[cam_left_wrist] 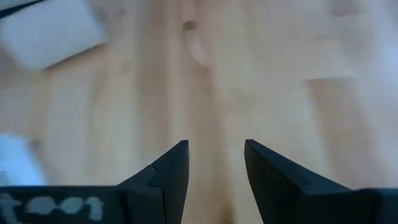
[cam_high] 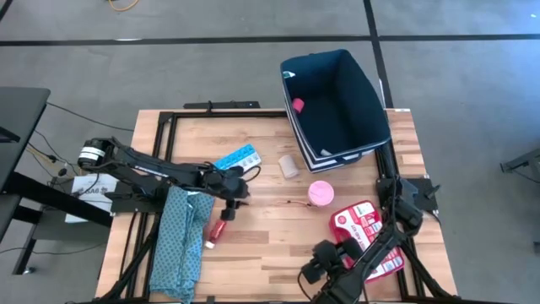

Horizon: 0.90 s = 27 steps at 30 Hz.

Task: Pick & place medical supplies in basket/bin
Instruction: Put the red medicine bottle into the blue bin

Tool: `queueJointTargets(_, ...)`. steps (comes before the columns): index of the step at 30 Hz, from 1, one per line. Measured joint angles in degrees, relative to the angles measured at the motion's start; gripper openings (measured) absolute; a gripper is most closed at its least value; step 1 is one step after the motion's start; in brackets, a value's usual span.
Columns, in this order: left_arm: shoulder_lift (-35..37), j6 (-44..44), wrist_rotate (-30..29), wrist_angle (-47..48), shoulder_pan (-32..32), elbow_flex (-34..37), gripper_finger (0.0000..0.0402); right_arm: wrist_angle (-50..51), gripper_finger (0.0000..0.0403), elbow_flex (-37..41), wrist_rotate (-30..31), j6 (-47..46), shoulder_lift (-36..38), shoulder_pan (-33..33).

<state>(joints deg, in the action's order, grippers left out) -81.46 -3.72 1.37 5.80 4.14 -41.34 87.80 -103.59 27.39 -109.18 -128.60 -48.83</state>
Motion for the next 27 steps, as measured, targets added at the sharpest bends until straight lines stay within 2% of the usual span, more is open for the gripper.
queueJointTargets(3, 3.18, -0.47, 5.60, 1.43, 0.06, 0.00, 0.0145, 1.14, 0.0231, -0.38, 1.01, 0.16, 0.00, 0.88)
queueJointTargets(7, 10.82, 6.81, 5.66, 8.04, 0.09, -0.02, 0.0145, 2.18, 0.0230, -2.07, 1.76, 2.39, 0.15, 2.08)
queueJointTargets(10, 17.21, 17.42, 5.33, 16.61, 0.09, -0.02, 0.0145, 2.19, 0.0230, -3.89, 5.42, 5.54, 0.17, 2.90)
queueJointTargets(14, 21.98, 33.22, 9.60, 27.13, -0.12, -0.02, 0.0145, 2.16, 0.0230, -6.99, 7.29, 11.58, 0.17, 4.48)
queueJointTargets(16, 22.30, 36.39, 9.75, 31.27, 0.08, -0.02, 0.0145, 2.16, 0.0231, -8.58, 7.27, 15.43, 0.17, 5.34)
queueJointTargets(19, 21.41, 39.44, 6.94, 35.16, 1.31, 0.61, 0.0145, 2.15, 0.0230, -10.34, 8.29, 21.19, 0.20, 6.36)
queueJointTargets(27, 13.67, 43.83, 8.91, 32.68, 10.95, 4.31, 0.0145, 2.18, 0.0230, -10.88, 9.56, 30.51, 0.24, 8.17)
